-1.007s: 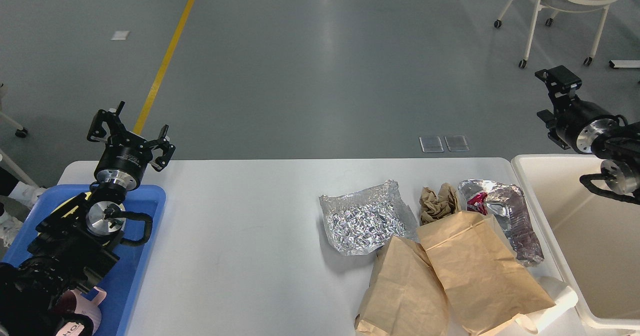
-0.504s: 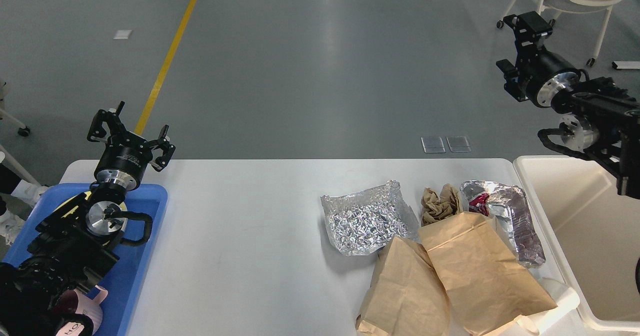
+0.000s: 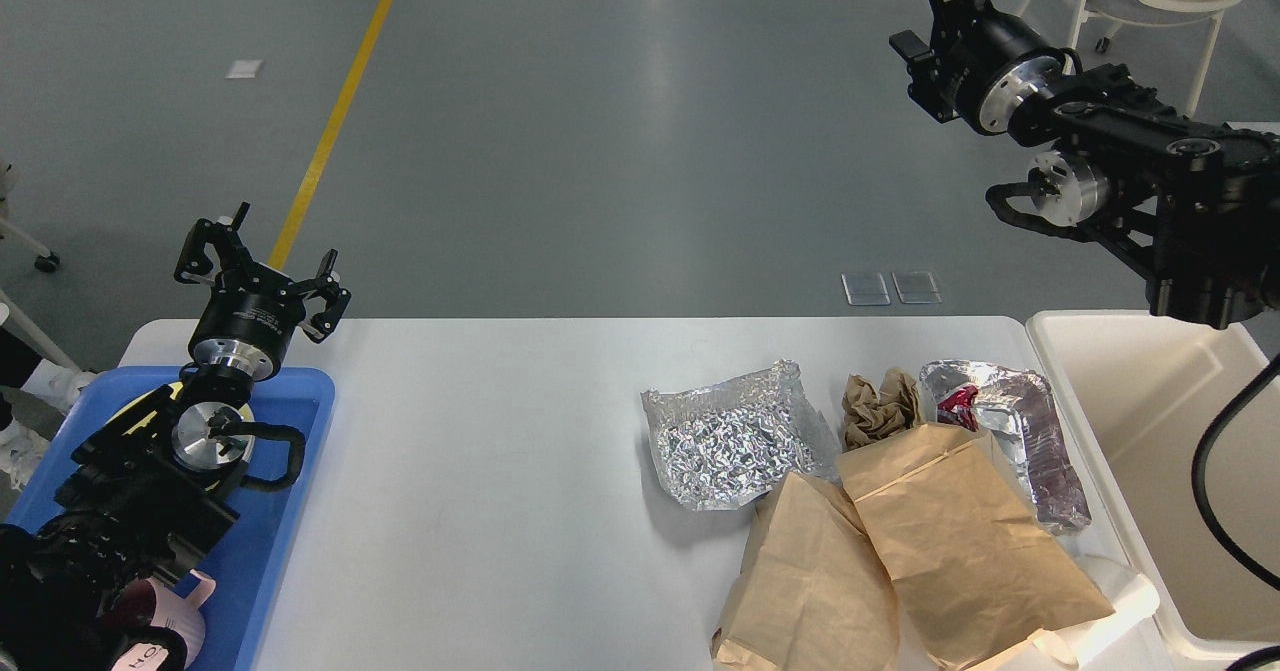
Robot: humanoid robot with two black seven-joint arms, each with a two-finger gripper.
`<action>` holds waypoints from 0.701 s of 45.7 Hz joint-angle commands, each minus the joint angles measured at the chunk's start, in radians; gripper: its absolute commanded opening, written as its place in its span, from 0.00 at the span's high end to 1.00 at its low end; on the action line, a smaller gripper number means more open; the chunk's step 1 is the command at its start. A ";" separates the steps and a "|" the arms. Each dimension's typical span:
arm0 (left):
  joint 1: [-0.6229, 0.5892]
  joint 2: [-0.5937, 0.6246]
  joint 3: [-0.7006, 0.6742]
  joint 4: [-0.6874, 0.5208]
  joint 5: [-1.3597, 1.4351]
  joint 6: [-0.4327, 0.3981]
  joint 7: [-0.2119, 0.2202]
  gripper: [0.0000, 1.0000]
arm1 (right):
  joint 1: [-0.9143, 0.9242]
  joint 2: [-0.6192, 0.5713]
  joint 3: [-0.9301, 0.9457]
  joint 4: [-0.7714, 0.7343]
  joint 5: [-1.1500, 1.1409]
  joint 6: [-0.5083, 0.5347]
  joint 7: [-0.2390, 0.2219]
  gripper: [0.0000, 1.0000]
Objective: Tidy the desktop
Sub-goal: 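Raise the right gripper up and away from the paper bags, then swing the right gripper over the brown paper bags and lower it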
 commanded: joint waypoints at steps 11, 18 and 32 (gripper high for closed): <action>0.000 0.000 0.000 0.000 0.000 0.001 0.000 0.01 | 0.125 0.117 -0.248 0.006 -0.004 0.002 -0.052 0.00; 0.000 0.000 0.000 0.000 0.000 -0.001 0.000 0.01 | 0.167 0.162 -0.319 0.012 -0.016 0.017 -0.216 0.00; 0.000 0.000 0.002 0.000 0.000 0.001 0.000 0.00 | 0.334 0.246 -0.431 0.112 -0.022 0.049 -0.469 0.00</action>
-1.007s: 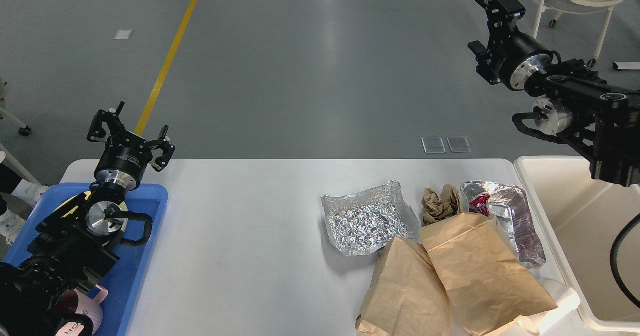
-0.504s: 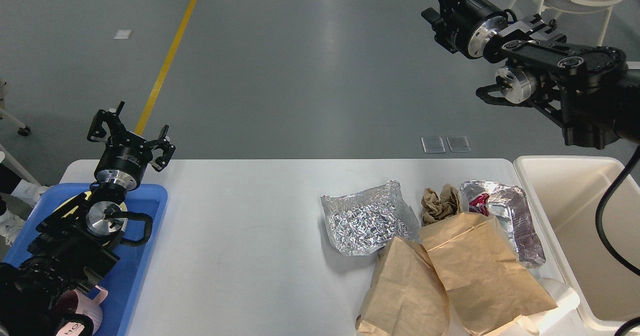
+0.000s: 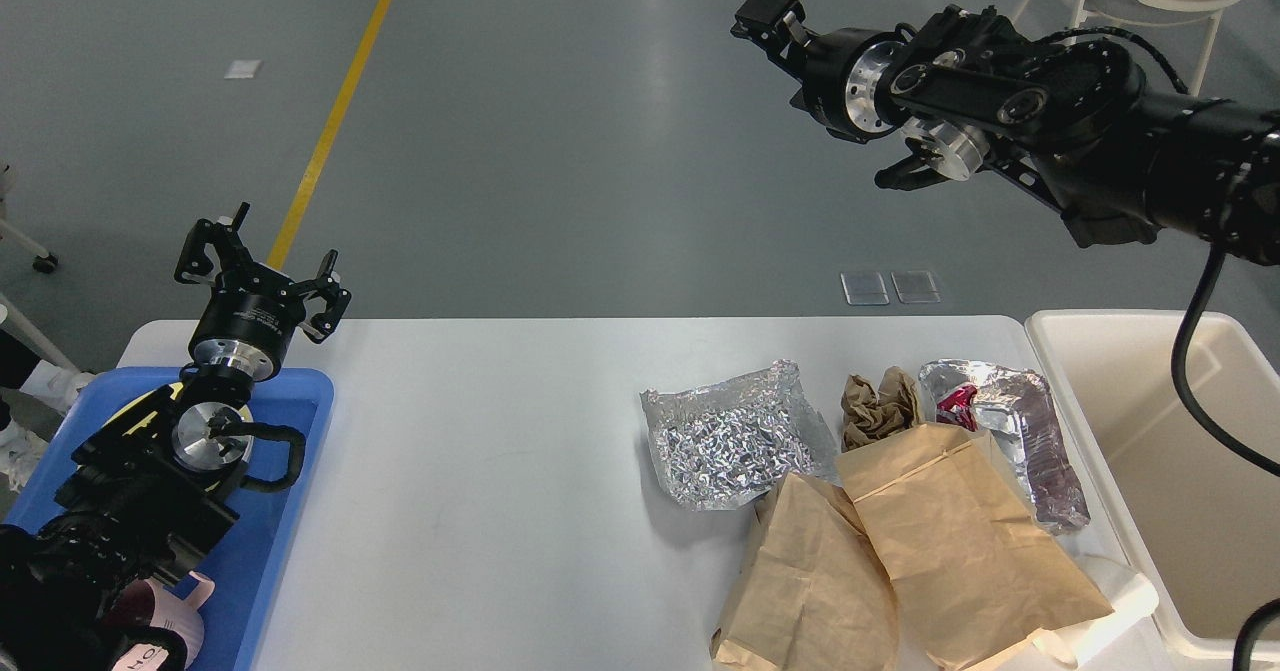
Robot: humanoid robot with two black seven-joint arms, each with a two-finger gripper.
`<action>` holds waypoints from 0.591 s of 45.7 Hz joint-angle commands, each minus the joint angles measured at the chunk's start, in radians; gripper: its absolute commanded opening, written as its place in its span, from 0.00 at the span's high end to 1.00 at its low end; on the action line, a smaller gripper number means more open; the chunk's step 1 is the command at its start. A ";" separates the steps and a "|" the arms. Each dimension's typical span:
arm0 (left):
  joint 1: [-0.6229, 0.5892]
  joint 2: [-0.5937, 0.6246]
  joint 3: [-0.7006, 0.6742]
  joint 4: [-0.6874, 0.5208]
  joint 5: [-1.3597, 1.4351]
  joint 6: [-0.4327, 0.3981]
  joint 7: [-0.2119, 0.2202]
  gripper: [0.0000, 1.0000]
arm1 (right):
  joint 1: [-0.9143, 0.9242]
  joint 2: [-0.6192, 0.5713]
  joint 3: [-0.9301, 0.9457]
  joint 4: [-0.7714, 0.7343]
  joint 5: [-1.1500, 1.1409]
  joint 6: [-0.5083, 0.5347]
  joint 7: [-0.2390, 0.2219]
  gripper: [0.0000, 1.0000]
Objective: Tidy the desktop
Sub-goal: 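Swing the right gripper over the brown paper bags and lower it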
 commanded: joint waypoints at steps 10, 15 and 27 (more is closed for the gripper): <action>0.000 0.000 0.000 0.000 0.000 0.001 0.000 0.00 | 0.168 0.029 -0.067 0.217 -0.002 0.295 -0.136 0.00; 0.000 0.000 0.000 0.000 -0.002 0.001 0.000 0.00 | 0.193 0.023 -0.067 0.294 -0.006 0.473 -0.246 0.00; 0.000 0.000 0.000 0.000 0.000 0.001 0.000 0.00 | 0.257 0.035 -0.039 0.367 -0.091 0.624 -0.461 0.00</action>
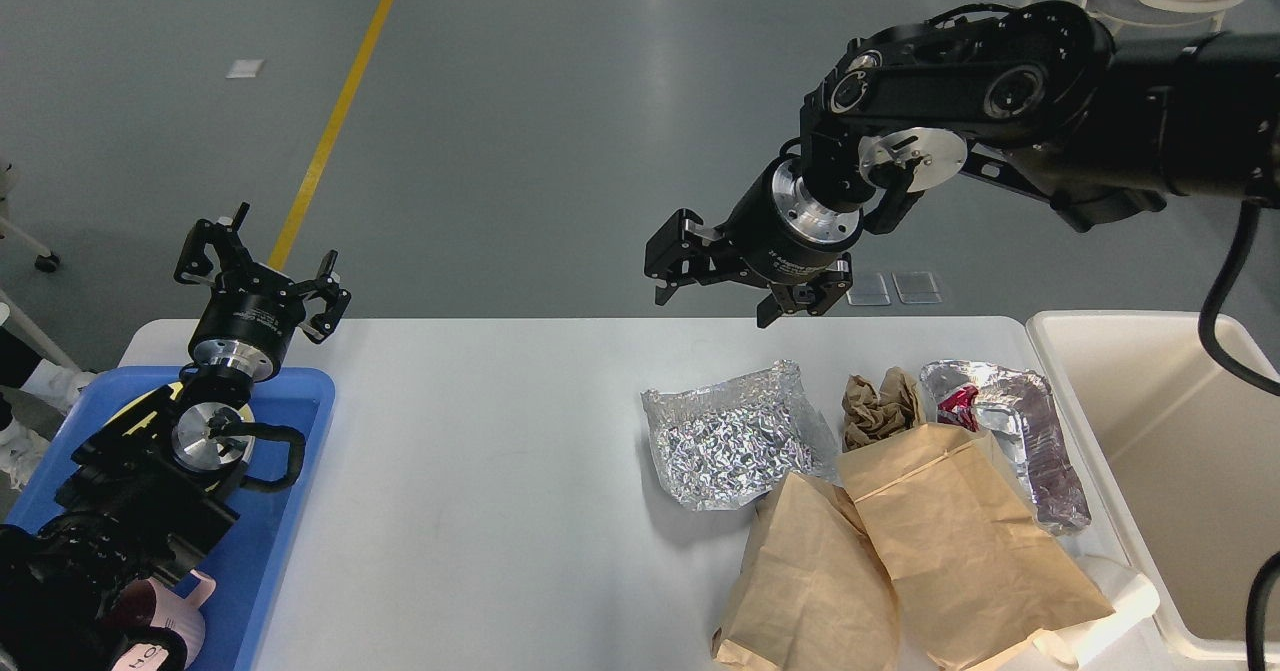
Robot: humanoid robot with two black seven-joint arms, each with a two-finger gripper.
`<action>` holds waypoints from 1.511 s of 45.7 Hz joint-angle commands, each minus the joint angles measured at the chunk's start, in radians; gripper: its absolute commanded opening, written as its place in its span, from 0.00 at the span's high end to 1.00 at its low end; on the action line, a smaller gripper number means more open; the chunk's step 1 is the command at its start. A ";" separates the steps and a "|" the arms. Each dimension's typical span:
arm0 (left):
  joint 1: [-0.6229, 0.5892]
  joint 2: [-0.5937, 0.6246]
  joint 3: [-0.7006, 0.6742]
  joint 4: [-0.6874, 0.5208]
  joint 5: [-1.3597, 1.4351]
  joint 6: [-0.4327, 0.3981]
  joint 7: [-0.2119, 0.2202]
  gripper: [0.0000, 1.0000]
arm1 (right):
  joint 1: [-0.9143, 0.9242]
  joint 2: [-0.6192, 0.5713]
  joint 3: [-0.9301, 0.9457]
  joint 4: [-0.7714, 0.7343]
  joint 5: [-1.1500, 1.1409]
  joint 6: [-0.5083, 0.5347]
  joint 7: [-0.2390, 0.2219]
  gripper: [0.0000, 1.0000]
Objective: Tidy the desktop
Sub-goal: 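Swing the right gripper over the brown paper bags and lower it, then grasp the brown paper bag nearest the bin with the right gripper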
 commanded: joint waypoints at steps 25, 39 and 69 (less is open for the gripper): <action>0.000 0.000 0.000 0.000 0.000 -0.001 0.000 0.00 | 0.140 -0.028 -0.055 0.116 -0.088 -0.179 -0.101 0.00; 0.000 0.000 0.000 0.000 0.000 -0.001 0.000 0.00 | 0.336 0.031 -0.155 0.337 0.062 -0.038 -0.083 0.00; 0.000 0.000 -0.001 0.000 0.000 -0.001 0.000 0.01 | 0.251 -0.104 -0.179 0.461 -0.023 -0.078 -0.083 0.03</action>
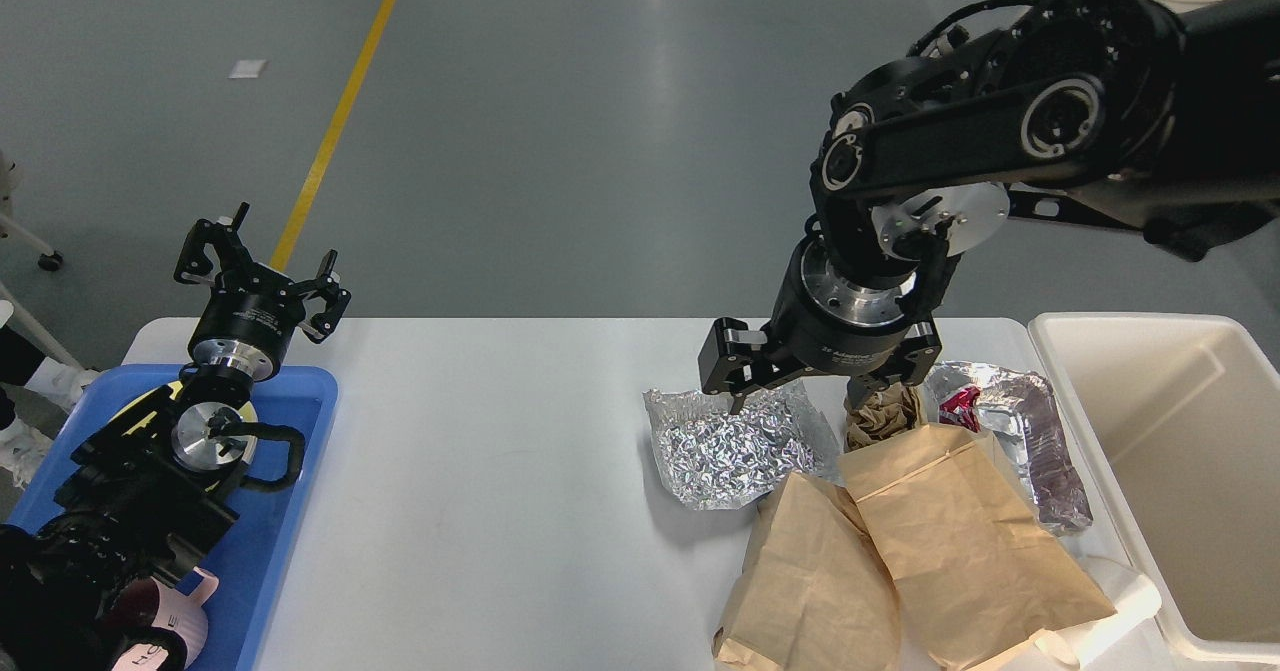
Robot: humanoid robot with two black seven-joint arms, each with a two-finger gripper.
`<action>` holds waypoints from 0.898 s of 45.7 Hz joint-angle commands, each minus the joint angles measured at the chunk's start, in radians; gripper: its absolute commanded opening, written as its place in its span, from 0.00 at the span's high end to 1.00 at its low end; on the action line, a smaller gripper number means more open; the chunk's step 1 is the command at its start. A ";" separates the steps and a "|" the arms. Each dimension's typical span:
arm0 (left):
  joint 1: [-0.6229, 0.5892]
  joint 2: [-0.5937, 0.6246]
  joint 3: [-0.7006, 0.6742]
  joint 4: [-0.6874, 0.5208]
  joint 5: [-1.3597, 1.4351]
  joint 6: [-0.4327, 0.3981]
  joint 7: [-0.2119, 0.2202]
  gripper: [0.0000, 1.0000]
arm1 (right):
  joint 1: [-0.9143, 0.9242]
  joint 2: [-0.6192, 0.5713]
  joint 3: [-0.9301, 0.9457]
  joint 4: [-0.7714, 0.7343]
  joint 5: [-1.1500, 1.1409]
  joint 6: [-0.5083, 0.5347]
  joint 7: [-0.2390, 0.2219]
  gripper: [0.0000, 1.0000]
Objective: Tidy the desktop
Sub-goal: 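Grasp the brown paper bag nearest the bin with the right gripper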
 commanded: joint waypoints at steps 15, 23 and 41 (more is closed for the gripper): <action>0.000 0.000 0.001 0.000 0.000 0.000 0.000 0.01 | -0.270 -0.384 -0.049 0.063 -0.536 -0.044 0.020 0.08; 0.000 0.000 0.001 0.000 0.000 0.001 0.000 0.01 | -0.398 -0.508 -0.046 0.061 -0.628 -0.110 0.020 0.08; 0.000 0.000 0.000 0.000 0.000 0.000 0.000 0.01 | -0.656 -0.700 0.071 0.058 -0.728 -0.243 0.039 0.08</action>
